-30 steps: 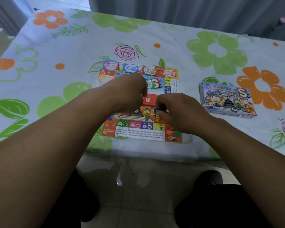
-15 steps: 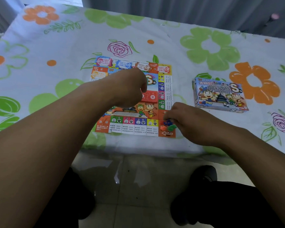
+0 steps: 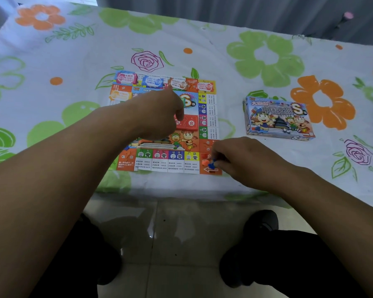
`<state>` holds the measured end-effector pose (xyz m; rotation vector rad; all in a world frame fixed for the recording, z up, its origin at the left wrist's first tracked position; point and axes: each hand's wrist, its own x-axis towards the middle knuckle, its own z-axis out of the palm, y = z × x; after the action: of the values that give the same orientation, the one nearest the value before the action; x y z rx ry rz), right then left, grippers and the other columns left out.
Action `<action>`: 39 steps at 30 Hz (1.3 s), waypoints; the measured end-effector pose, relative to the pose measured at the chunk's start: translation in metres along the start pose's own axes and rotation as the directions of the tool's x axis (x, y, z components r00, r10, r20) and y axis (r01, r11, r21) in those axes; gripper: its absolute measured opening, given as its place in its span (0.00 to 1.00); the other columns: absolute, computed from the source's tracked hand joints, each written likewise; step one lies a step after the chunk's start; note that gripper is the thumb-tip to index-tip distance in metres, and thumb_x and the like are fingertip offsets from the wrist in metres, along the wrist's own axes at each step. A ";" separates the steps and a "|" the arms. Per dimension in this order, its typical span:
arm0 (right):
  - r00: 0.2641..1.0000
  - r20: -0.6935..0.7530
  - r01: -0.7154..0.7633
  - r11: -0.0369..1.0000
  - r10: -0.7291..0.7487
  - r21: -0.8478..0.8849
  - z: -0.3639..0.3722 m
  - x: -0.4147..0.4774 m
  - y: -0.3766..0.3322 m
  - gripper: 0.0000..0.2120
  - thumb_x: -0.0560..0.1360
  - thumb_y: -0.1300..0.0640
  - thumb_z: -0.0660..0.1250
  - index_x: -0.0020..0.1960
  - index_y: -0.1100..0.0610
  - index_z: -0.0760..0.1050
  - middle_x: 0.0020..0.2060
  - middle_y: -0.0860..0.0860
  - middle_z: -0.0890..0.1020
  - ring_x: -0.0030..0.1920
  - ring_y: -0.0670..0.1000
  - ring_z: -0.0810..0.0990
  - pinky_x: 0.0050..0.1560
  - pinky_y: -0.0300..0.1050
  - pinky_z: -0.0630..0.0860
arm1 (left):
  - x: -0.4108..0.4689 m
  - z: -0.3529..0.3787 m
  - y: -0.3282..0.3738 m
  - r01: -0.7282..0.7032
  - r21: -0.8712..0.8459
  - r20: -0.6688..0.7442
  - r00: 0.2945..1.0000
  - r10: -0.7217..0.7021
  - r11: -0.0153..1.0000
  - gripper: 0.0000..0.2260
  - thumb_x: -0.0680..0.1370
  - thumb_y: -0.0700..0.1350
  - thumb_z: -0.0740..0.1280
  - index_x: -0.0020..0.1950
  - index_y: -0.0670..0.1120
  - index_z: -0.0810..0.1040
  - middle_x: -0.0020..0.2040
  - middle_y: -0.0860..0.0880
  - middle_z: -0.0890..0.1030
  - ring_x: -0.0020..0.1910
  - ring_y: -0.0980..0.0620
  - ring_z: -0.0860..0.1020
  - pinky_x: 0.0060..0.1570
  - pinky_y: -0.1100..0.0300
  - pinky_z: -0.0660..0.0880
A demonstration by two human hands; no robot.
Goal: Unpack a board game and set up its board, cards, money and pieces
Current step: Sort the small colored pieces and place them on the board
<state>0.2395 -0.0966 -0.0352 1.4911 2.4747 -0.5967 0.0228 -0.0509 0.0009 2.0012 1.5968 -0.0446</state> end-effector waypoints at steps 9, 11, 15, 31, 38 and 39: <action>0.999 0.038 -0.007 0.998 0.009 -0.060 0.005 0.003 0.000 0.07 0.82 0.49 0.62 0.51 0.53 0.73 0.50 0.51 0.80 0.47 0.52 0.77 0.48 0.48 0.76 | 0.002 0.004 -0.002 -0.031 0.000 0.013 0.999 0.031 1.000 0.14 0.78 0.37 0.67 0.62 0.47 0.79 0.60 0.47 0.80 0.46 0.49 0.74 0.43 0.58 0.69; 0.999 0.037 0.001 0.997 0.002 -0.080 0.005 0.003 -0.001 0.08 0.82 0.49 0.62 0.52 0.53 0.74 0.51 0.51 0.80 0.48 0.52 0.78 0.48 0.48 0.76 | 0.002 0.004 -0.002 -0.034 0.001 0.010 0.999 0.034 0.999 0.14 0.78 0.37 0.67 0.62 0.47 0.79 0.60 0.47 0.80 0.46 0.50 0.74 0.44 0.58 0.69; 0.999 0.030 0.039 0.987 -0.035 -0.153 0.006 0.002 -0.002 0.07 0.82 0.50 0.61 0.53 0.54 0.74 0.53 0.51 0.80 0.49 0.53 0.79 0.50 0.50 0.77 | 0.002 0.004 -0.003 -0.030 -0.006 0.006 1.000 0.030 1.000 0.14 0.78 0.37 0.67 0.62 0.48 0.79 0.59 0.48 0.80 0.45 0.51 0.73 0.41 0.59 0.69; 0.997 -0.054 0.049 0.978 -0.061 -0.204 0.012 0.002 -0.006 0.08 0.80 0.48 0.63 0.53 0.52 0.76 0.53 0.49 0.77 0.46 0.52 0.79 0.45 0.52 0.80 | 0.003 0.004 -0.005 -0.025 -0.006 -0.005 1.000 0.025 1.000 0.14 0.78 0.38 0.68 0.63 0.47 0.79 0.58 0.48 0.81 0.49 0.49 0.76 0.48 0.57 0.73; 0.997 -0.047 0.052 0.978 -0.063 -0.204 0.015 0.003 -0.004 0.08 0.81 0.47 0.63 0.53 0.52 0.75 0.53 0.49 0.77 0.46 0.52 0.79 0.44 0.49 0.78 | 0.003 0.003 -0.004 -0.019 -0.018 -0.004 1.000 0.019 1.000 0.14 0.78 0.38 0.69 0.63 0.46 0.79 0.57 0.48 0.81 0.49 0.49 0.77 0.48 0.56 0.73; 0.997 -0.047 0.054 0.977 -0.065 -0.204 0.016 0.003 -0.004 0.08 0.81 0.47 0.63 0.53 0.51 0.75 0.53 0.49 0.77 0.46 0.52 0.79 0.43 0.49 0.78 | 0.003 0.003 -0.004 -0.017 -0.020 -0.005 1.000 0.017 1.000 0.14 0.78 0.38 0.68 0.63 0.46 0.79 0.57 0.48 0.81 0.49 0.49 0.77 0.47 0.57 0.73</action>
<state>0.2340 -0.1024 -0.0493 1.3778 2.5397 -0.3049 0.0207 -0.0492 -0.0047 2.0005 1.5765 -0.0172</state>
